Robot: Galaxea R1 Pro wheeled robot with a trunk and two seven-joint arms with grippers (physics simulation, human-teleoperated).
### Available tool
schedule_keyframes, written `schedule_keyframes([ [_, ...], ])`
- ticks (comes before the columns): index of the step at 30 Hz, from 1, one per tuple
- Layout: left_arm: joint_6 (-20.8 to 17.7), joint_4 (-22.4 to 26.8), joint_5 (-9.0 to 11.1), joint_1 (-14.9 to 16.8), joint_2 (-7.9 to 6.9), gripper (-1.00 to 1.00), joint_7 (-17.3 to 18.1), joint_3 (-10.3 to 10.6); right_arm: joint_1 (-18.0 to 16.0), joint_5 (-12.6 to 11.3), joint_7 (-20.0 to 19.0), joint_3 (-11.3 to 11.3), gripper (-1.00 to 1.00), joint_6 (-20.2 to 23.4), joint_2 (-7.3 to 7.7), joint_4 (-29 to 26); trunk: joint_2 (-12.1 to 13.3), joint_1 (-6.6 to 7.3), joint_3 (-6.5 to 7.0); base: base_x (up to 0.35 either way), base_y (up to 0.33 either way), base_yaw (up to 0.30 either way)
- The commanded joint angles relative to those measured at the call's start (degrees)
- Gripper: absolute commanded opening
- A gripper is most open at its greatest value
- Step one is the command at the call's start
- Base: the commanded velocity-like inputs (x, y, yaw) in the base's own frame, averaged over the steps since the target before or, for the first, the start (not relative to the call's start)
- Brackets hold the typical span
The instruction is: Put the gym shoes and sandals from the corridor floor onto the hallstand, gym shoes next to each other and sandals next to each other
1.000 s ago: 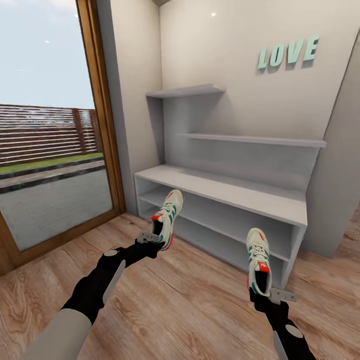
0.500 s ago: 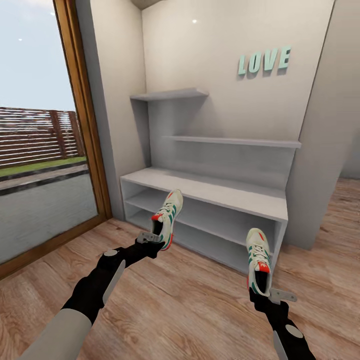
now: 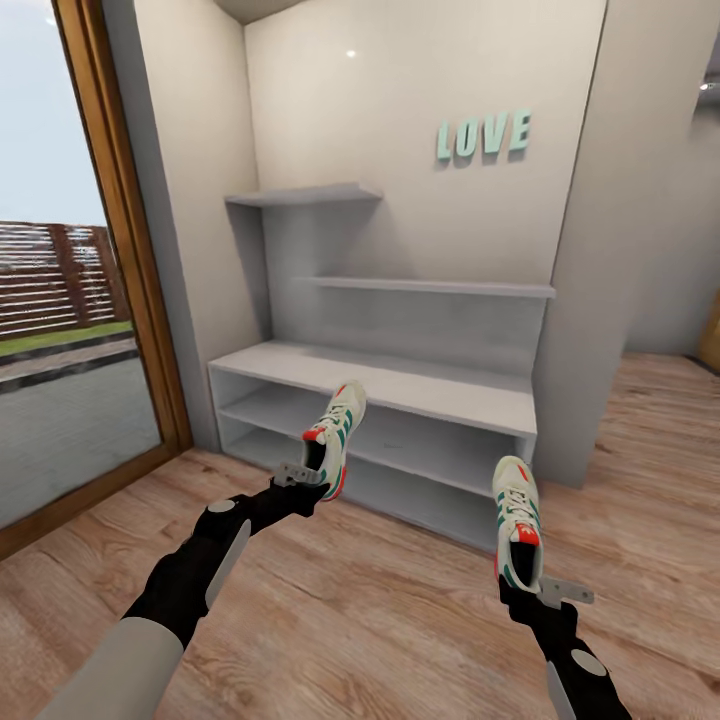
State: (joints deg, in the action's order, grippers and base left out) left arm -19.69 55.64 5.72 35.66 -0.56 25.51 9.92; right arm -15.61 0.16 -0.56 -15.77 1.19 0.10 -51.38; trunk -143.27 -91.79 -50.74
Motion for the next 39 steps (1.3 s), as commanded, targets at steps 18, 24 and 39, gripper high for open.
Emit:
schedule_keyframes([
  [18, -0.52, 0.08, 0.61, 0.02, -0.06, -1.00, -0.03, 0.10, -0.03, 0.02, -0.01, -0.02, -1.00, 0.13, -0.02, -0.04, -0.02, 0.01, 0.96, 0.000, 0.080, -0.206],
  [24, -0.52, 0.07, 0.61, 0.02, -0.06, -1.00, -0.02, 0.10, -0.03, 0.02, -0.01, -0.02, -1.00, 0.13, -0.01, -0.04, -0.02, 0.01, 1.24, 0.000, 0.000, -0.180],
  [39, -0.52, 0.07, 0.63, 0.02, -0.06, -1.00, -0.02, 0.10, -0.03, 0.02, 0.00, -0.01, -1.00, 0.13, -0.02, -0.04, -0.02, 0.01, 1.29, 0.022, 0.156, -0.015],
])
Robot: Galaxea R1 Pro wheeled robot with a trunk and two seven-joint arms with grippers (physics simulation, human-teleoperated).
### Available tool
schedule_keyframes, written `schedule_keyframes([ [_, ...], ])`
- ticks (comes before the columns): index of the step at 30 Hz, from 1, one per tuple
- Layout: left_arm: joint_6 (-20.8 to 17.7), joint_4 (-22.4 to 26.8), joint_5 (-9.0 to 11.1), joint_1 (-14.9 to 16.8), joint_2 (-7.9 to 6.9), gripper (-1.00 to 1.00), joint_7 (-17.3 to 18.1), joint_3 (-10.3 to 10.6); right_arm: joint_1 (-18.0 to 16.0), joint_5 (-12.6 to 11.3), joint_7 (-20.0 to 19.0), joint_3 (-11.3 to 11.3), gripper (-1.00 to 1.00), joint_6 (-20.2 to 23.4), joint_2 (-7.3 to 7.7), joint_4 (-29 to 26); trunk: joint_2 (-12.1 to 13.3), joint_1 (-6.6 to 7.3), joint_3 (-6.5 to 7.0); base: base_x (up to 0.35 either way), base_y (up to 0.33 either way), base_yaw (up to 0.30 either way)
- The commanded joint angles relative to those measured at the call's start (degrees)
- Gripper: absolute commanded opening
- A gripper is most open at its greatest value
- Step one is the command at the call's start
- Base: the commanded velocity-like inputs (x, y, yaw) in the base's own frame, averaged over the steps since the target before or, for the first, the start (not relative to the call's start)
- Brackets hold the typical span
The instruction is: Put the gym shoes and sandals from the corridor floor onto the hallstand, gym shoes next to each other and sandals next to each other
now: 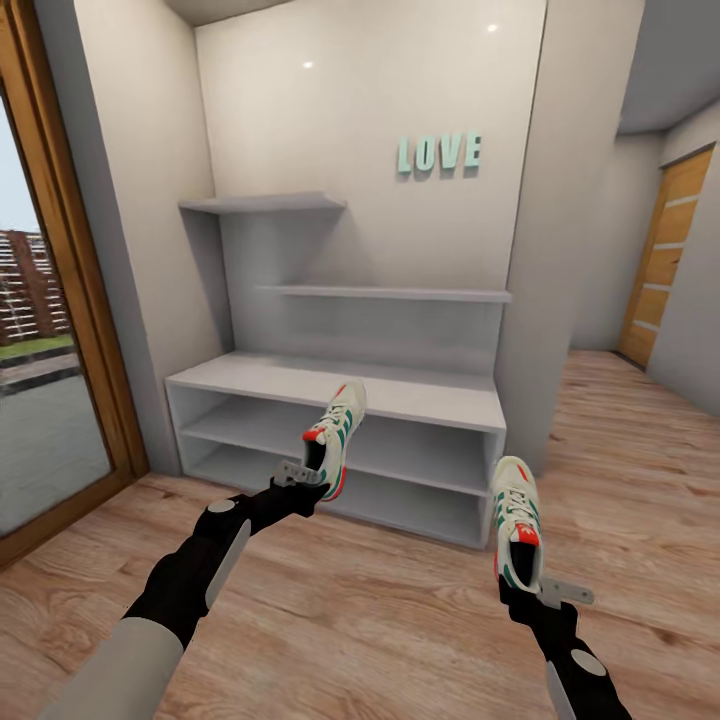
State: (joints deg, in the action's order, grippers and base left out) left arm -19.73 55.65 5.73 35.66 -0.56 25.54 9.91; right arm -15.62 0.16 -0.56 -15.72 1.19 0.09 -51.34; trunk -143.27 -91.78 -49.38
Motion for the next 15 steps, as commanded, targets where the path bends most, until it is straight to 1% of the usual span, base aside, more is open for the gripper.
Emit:
schedule_keyframes([
  [1, -0.48, 0.07, 0.64, 0.02, -0.05, -1.00, -0.05, 0.11, -0.02, 0.02, -0.02, -0.08, -1.00, 0.13, -0.01, -0.08, -0.03, 0.00, -0.06, 0.069, 0.331, 0.000],
  [6, -0.48, 0.07, 0.65, 0.02, -0.05, -1.00, -0.06, 0.11, -0.02, 0.02, -0.04, -0.08, -1.00, 0.13, -0.01, -0.08, -0.03, 0.00, -0.06, 0.033, 0.339, 0.000],
  [11, -0.48, 0.07, 0.64, 0.01, -0.05, -1.00, -0.07, 0.11, -0.02, 0.02, -0.05, -0.10, -1.00, 0.13, -0.01, -0.08, -0.03, 0.00, -0.06, 0.082, 0.343, -0.008],
  [13, -0.48, 0.06, 0.62, 0.02, -0.05, -1.00, -0.07, 0.11, -0.02, 0.02, -0.05, -0.08, -1.00, 0.13, -0.01, -0.08, -0.03, 0.00, -0.06, 0.100, 0.343, -0.098],
  [15, -0.48, 0.05, 0.61, 0.02, -0.05, -1.00, -0.05, 0.11, -0.02, 0.02, -0.06, -0.07, -1.00, 0.13, -0.01, -0.08, -0.03, 0.00, -0.06, 0.098, 0.343, -0.190],
])
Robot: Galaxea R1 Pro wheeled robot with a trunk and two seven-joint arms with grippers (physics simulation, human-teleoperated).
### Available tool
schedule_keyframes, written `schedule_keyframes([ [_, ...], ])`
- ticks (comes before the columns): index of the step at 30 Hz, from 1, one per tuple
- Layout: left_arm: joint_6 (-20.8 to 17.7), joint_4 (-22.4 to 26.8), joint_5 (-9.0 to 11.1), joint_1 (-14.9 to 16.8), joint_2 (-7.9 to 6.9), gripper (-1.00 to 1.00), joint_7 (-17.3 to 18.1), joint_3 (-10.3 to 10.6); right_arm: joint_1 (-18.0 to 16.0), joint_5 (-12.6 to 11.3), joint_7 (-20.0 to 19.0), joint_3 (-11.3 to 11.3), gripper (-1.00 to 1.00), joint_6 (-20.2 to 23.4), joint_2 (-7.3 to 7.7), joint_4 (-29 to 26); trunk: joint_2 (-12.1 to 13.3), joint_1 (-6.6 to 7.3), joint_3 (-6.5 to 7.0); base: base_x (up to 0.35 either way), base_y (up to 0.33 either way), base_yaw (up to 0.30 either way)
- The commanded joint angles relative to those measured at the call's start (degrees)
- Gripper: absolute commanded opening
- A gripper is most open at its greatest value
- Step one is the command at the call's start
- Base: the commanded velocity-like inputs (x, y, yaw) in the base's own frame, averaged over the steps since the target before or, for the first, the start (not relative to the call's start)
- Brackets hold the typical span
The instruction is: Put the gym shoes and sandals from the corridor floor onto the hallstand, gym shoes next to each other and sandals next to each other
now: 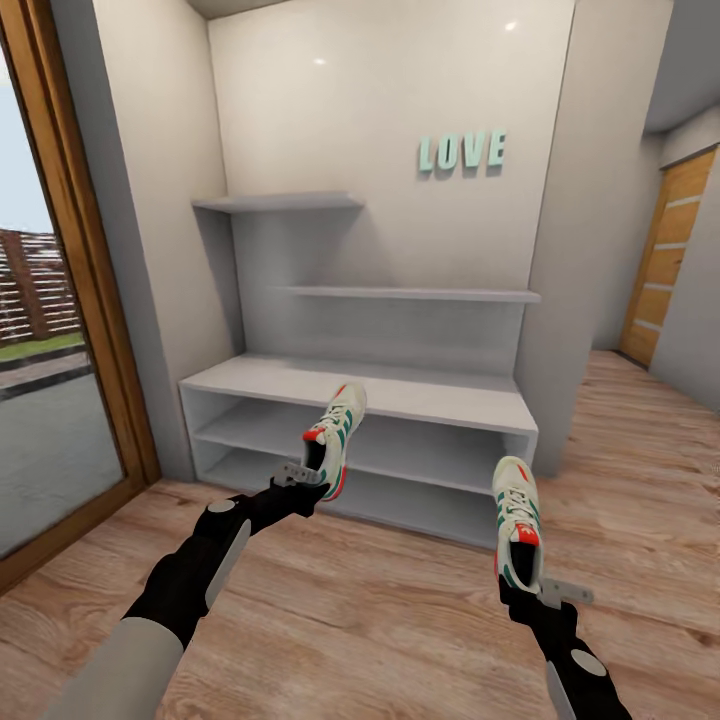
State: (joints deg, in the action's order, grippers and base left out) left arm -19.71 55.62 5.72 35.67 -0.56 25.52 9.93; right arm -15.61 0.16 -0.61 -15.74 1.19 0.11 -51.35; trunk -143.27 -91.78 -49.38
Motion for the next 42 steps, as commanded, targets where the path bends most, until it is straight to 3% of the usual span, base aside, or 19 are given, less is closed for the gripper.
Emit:
schedule_keyframes([
  [1, -0.50, 0.09, 0.61, 0.01, -0.06, -1.00, -0.06, 0.09, -0.03, 0.02, -0.01, -0.07, -1.00, 0.13, -0.02, -0.06, -0.03, 0.00, -0.06, 0.096, 0.343, -0.227],
  [13, -0.50, 0.10, 0.62, 0.01, -0.06, -1.00, -0.07, 0.09, -0.03, 0.02, -0.01, -0.08, -1.00, 0.13, -0.02, -0.06, -0.03, 0.00, -0.06, 0.089, 0.308, -0.259],
  [26, -0.43, -0.97, 0.55, 0.01, -0.12, -1.00, -0.12, -0.48, -0.03, 0.02, 0.34, -0.07, -1.00, 0.13, -0.02, -0.06, -0.03, 0.00, -0.06, 0.007, 0.022, -0.129],
  [40, -0.27, -6.18, 0.13, 0.01, -0.47, -1.00, -0.23, -8.75, -0.03, -0.34, 0.34, -0.15, -1.00, 0.13, 0.05, -0.18, -0.03, 0.00, -0.06, 0.000, 0.000, -0.001],
  [41, -0.25, -7.13, 0.07, 0.01, -0.49, -1.00, -1.35, -10.52, -0.03, -0.34, 0.41, -0.17, -1.00, 0.14, 0.01, -0.20, -0.03, 0.00, -0.06, 0.000, 0.000, 0.000],
  [42, -0.24, -7.55, 0.04, 0.01, -0.46, -1.00, -2.63, -10.79, -0.03, -0.37, 0.41, -0.24, -1.00, 0.12, 0.01, -0.25, -0.03, 0.00, -0.06, 0.000, 0.000, 0.000],
])
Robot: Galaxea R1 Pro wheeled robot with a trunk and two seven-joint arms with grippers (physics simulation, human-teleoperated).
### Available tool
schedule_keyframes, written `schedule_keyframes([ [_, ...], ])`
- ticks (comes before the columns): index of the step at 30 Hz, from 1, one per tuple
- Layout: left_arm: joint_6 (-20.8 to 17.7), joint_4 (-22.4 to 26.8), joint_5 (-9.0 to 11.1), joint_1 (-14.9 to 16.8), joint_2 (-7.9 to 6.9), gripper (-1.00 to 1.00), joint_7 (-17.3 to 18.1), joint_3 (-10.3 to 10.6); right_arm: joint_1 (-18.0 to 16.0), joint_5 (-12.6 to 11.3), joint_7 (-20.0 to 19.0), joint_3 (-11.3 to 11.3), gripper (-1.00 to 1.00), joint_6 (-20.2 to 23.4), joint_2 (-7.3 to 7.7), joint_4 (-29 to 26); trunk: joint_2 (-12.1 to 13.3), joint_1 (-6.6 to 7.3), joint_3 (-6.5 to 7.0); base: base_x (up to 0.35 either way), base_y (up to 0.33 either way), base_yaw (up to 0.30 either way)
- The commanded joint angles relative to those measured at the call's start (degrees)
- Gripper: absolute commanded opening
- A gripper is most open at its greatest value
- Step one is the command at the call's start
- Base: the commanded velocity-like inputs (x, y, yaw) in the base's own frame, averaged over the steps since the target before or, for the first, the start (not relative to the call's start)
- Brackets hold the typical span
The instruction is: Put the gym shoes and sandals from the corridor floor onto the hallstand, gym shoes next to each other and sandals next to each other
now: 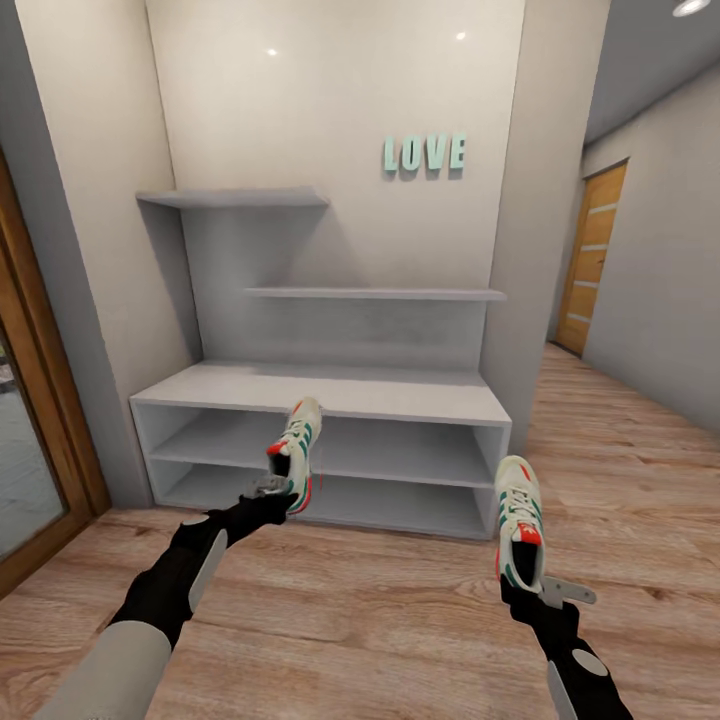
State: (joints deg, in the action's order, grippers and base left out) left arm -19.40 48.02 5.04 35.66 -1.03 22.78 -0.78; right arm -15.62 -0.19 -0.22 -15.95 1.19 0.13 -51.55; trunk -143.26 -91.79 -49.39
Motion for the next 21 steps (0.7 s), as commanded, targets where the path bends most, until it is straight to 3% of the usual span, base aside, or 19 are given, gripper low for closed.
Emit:
schedule_keyframes([
  [1, -0.55, -0.35, 0.70, 0.03, 0.03, -1.00, -1.76, -0.24, -0.02, -0.04, 0.04, -0.10, -1.00, 0.13, 0.00, -0.08, -0.03, 0.02, -0.06, 0.000, 0.000, 0.000],
  [3, -0.55, -0.86, 0.69, 0.03, 0.05, -1.00, -5.48, -0.36, -0.02, -0.10, 0.04, -0.24, -1.00, 0.13, 0.04, -0.17, -0.03, 0.02, -0.06, 0.000, 0.000, 0.000],
  [4, -0.30, -1.90, 0.72, 0.03, 0.16, -1.00, -11.41, -0.33, -0.02, -0.24, 0.08, -0.47, -1.00, 0.40, 0.25, -0.26, -0.03, 0.02, -0.06, 0.000, 0.000, 0.000],
  [6, 0.53, -3.46, 0.74, 0.03, 0.30, -1.00, -13.65, -0.30, -0.02, -0.46, 0.03, -2.04, -1.00, 2.14, 0.49, -0.67, -0.03, 0.02, -0.06, 0.000, 0.000, 0.000],
  [8, 1.64, -5.50, 0.70, 0.03, 0.45, -1.00, -14.58, -0.29, -0.02, -0.88, -0.21, -6.35, -1.00, 5.41, 1.20, -1.89, -0.03, 0.02, -0.06, 0.000, 0.000, 0.000],
  [11, 2.61, -8.19, 0.68, 0.08, 0.68, -1.00, -15.08, -0.28, -0.02, -1.33, -0.41, -15.46, -1.00, 11.89, 3.08, -4.37, -0.03, 0.02, -0.06, 0.000, 0.000, 0.000],
  [12, 2.68, -8.52, 0.68, 0.09, 0.69, -1.00, -15.13, -0.28, -0.02, -1.36, -0.42, -16.75, -1.00, 12.91, 3.58, -4.84, -0.03, 0.02, -0.06, 0.000, 0.000, 0.000],
  [14, 2.85, -9.57, 0.67, 0.10, 0.74, -1.00, -15.24, -0.28, -0.02, -1.45, -0.50, -20.65, -1.00, 16.43, 6.17, -6.46, -0.03, 0.02, -0.06, 0.000, 0.000, 0.000],
  [15, 2.94, -10.09, 0.67, 0.11, 0.75, -1.00, -15.27, -0.28, -0.02, -1.51, -0.53, -22.55, -1.00, 18.82, 8.46, -7.13, -0.03, 0.02, -0.06, 0.000, 0.000, 0.000],
  [16, 2.94, -10.21, 0.67, 0.11, 0.76, -1.00, -15.28, -0.28, -0.02, -1.54, -0.54, -23.13, -1.00, 19.67, 9.22, -7.28, -0.03, 0.02, -0.06, 0.000, 0.000, 0.000],
  [18, 2.96, -10.54, 0.67, 0.11, 0.79, -1.00, -15.30, -0.28, -0.02, -1.83, -0.54, -25.87, -1.00, 23.78, 12.29, -7.58, -0.03, 0.02, -0.06, 0.000, 0.000, 0.000],
  [21, 3.08, -11.03, 0.51, 0.11, 0.84, -1.00, -15.29, -0.28, -0.02, -2.19, -0.50, -30.65, -1.00, 32.39, 16.41, -7.73, -0.03, 0.02, -0.06, 0.000, 0.000, 0.000],
])
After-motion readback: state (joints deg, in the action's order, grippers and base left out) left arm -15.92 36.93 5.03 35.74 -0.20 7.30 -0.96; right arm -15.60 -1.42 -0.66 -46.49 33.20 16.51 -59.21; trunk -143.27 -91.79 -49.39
